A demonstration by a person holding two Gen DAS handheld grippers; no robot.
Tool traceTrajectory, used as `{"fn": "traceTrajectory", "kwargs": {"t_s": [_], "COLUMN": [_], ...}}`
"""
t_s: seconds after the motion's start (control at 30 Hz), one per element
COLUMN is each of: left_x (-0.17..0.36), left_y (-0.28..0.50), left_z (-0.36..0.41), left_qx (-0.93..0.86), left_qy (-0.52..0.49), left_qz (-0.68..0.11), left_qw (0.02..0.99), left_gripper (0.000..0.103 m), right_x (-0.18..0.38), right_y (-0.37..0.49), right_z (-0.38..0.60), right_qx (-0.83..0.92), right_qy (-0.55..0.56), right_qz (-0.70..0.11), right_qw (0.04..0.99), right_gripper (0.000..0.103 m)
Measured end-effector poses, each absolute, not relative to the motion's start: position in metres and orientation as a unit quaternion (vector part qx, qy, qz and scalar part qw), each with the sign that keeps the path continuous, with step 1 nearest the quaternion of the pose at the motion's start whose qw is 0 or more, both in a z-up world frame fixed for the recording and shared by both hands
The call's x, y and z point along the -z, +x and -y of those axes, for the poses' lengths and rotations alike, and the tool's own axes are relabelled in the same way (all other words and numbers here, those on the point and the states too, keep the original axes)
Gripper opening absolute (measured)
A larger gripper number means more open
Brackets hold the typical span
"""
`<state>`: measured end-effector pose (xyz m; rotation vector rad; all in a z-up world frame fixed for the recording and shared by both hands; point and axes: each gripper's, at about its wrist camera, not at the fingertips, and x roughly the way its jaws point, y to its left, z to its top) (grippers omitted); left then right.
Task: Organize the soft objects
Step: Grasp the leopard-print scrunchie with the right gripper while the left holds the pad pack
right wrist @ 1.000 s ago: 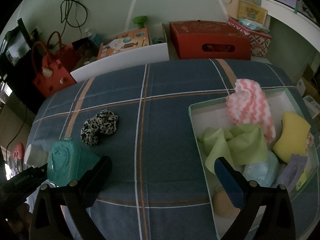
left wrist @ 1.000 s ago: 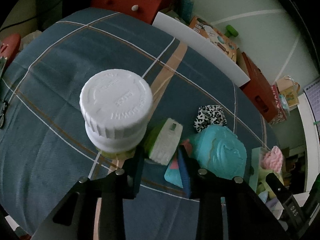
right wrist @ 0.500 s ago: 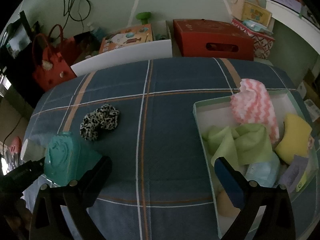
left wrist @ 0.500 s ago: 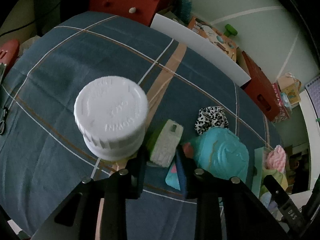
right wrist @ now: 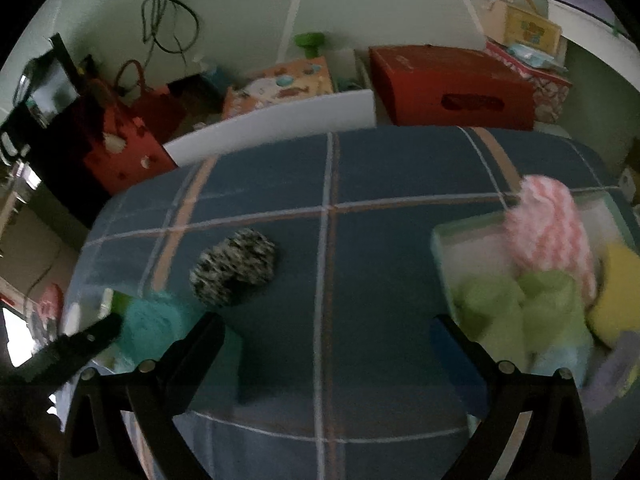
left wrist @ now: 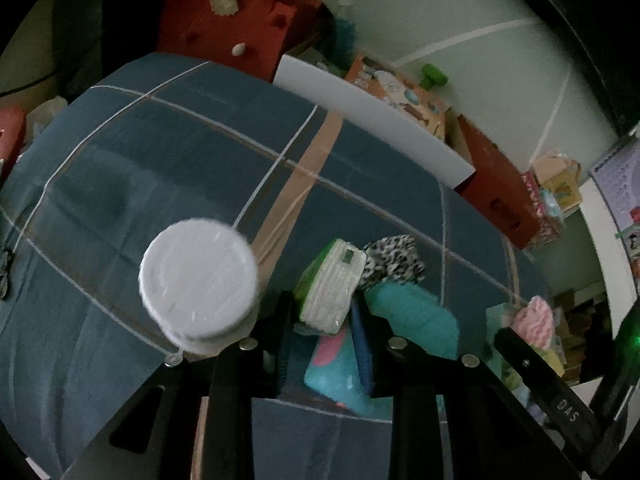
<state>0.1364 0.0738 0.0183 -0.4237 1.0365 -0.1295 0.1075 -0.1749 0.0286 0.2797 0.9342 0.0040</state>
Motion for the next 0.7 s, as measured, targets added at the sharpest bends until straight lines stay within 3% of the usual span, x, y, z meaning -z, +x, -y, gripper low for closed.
{"fn": "traceTrajectory", "kwargs": {"t_s": [0.3,0.7], "left_x": [-0.031,-0.032], "left_y": [0.152,0.164], "left_z": [-0.074,-0.073], "left_qx": [0.067,0.063], "left_qy": [-0.195,-0.172], "left_qz": [-0.462,-0.447], "left_qw": [0.863,0.876], "left_gripper": [0.029,0.028], "right_x": [-0.027,0.019], "right_y": [0.159,0.226], "right_z": [0.147,0.112], "right_qx": [-0.064,-0.092], "right_qy": [0.163,0.145], "right_qz": [-0.46,-0.55], "right_qw": [0.87,0.817], "right_gripper": [0.103,0.099]}}
